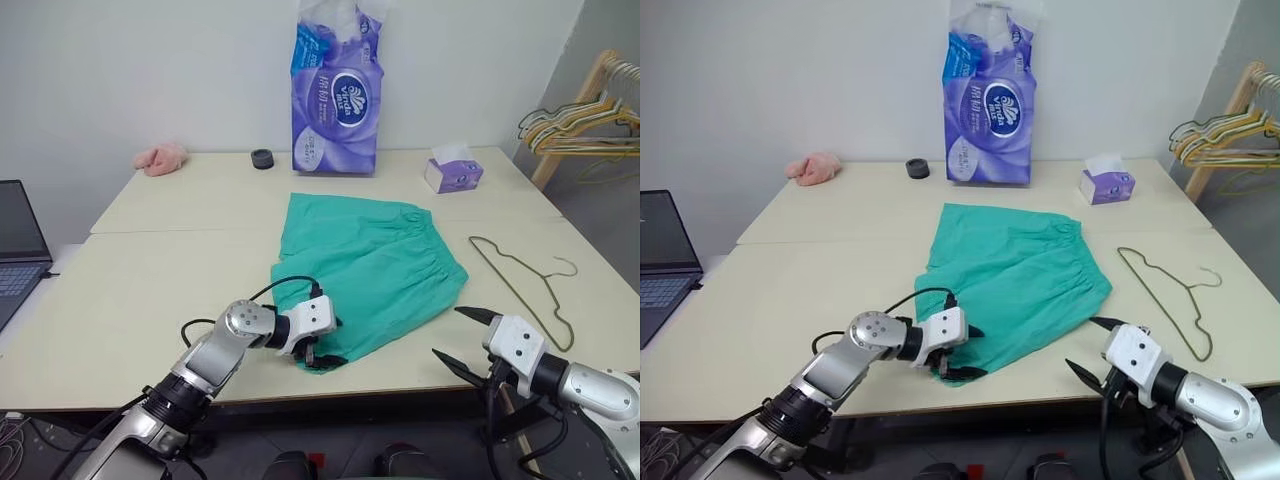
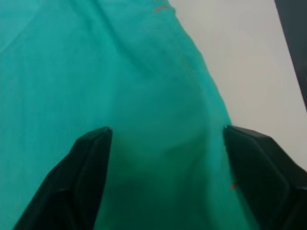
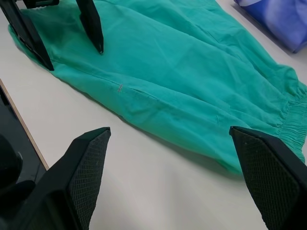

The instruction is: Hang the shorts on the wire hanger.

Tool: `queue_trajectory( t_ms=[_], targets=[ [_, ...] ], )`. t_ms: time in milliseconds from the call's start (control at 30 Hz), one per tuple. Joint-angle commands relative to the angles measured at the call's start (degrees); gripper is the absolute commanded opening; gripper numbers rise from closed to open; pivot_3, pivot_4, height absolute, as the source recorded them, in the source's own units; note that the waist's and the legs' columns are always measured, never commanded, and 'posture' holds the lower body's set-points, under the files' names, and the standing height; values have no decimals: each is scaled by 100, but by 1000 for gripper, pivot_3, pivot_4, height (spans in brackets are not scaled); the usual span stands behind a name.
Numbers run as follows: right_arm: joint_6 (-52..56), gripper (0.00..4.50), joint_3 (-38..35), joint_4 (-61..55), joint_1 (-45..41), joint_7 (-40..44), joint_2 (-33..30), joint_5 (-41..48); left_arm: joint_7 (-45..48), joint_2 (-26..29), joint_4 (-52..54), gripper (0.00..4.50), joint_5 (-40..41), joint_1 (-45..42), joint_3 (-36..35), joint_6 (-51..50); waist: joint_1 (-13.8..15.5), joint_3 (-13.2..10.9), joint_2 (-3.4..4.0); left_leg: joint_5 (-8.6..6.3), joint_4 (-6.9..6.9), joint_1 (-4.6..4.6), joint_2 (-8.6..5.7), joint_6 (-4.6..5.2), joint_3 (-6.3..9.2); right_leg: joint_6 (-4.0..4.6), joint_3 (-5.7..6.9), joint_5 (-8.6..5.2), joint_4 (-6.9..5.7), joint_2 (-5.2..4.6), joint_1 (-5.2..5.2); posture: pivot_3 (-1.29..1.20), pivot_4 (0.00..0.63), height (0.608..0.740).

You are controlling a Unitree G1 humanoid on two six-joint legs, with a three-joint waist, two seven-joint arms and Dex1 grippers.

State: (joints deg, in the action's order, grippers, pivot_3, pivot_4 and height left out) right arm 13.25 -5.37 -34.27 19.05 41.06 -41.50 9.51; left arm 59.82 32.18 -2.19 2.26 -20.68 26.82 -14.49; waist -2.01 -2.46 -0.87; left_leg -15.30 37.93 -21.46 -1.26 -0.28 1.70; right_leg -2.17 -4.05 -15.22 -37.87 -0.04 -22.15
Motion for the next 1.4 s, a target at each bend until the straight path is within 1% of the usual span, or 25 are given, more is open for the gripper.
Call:
queue_trajectory(
  t_ms=[33,100,167,233,333,433,533,633,733,867,1000,1033,1067,1233,1400],
  targets=[
    [-264,4246,-58,120,-121,45,-70,-126,4,53,-64,2733,-231,-14,30,145,-1,0,0,0,0,0,0,0,0,0,0,0,0,0,0,-116,17,740],
    [-405,4246,-92,381,-273,110,-147,-201,-25,52,-68,2163,-251,26,-23,219,-5,0,0,0,0,2,0,0,-3,0,-1,0,0,0,1,-116,16,740],
    [-562,4246,-123,699,-482,90,-196,-327,-122,2,-98,1502,-223,31,-146,272,-14,0,0,-1,0,4,0,0,-6,0,-3,0,-1,0,1,-110,16,740],
    [-867,4246,-54,1173,-727,125,-370,-639,-152,-3,-84,869,-113,-2,-295,202,-11,0,0,-1,0,5,0,1,-6,0,-3,0,-2,0,2,-103,14,740],
    [-1550,4246,242,2114,-1301,162,-620,-1175,-120,23,26,31,179,-34,-610,15,-13,-1,-3,-1,0,5,0,1,-9,0,-3,0,-3,0,1,-93,12,740],
    [-2078,4246,595,3044,-1994,208,-667,-1487,-19,53,231,31,476,-52,-896,-239,-36,-1,-2,-1,-1,7,1,1,-10,0,-4,0,-6,0,-1,-74,9,740],
    [-2951,4246,1050,4158,-2734,153,-762,-2067,59,116,373,31,650,-78,-1115,-358,-41,-2,-3,-4,-1,7,1,4,-10,3,-6,0,-10,0,-1,-55,7,740],
    [-3614,4246,1474,5082,-3550,-49,-638,-2563,138,96,588,31,1011,-89,-1364,-632,-50,-2,-3,-4,0,8,-1,4,-16,11,-10,5,-10,-3,-1,-39,4,740],
    [-4023,4246,1781,5768,-4113,-147,-477,-2843,190,151,717,31,1136,-67,-1425,-785,-69,-2,-3,-4,-1,10,-1,4,-16,26,-11,14,-12,-4,-1,-30,3,740],
    [-4467,4246,2188,6790,-4865,-551,-227,-3394,198,235,803,31,1226,-1,-1499,-869,-75,-2,-4,-4,0,11,-2,4,-13,28,-12,15,-15,-6,0,-24,0,740],
    [-4600,4246,2426,7669,-5377,-734,-12,-3641,208,318,757,31,1197,44,-1542,-803,-81,-1,-5,-4,1,14,-4,4,-13,30,-13,16,-18,-10,2,-14,0,740],
    [-4633,3864,2441,7798,-5443,-764,2,-3660,210,330,750,0,1196,50,-1545,-790,-77,-1,-5,-4,1,14,-3,4,-12,30,-13,16,-17,-10,2,-15,0,740],
    [-4683,3690,2456,7935,-5513,-754,0,-3657,224,366,728,0,1182,64,-1551,-766,-75,-1,-5,-4,1,14,-4,4,-10,30,-13,16,-17,-11,4,-13,0,740],
    [-4920,1878,2461,8189,-5649,-661,-35,-3587,309,549,633,0,1129,154,-1527,-628,-88,-1,-5,-4,1,15,-5,4,-8,31,-14,16,-18,-14,5,-19,0,740],
    [-5038,134,2363,7721,-5522,-344,-57,-3316,435,677,577,0,1080,271,-1438,-543,-121,-1,-5,-4,0,15,-5,4,-5,31,-15,16,-21,-15,4,-29,0,740]
  ],
)
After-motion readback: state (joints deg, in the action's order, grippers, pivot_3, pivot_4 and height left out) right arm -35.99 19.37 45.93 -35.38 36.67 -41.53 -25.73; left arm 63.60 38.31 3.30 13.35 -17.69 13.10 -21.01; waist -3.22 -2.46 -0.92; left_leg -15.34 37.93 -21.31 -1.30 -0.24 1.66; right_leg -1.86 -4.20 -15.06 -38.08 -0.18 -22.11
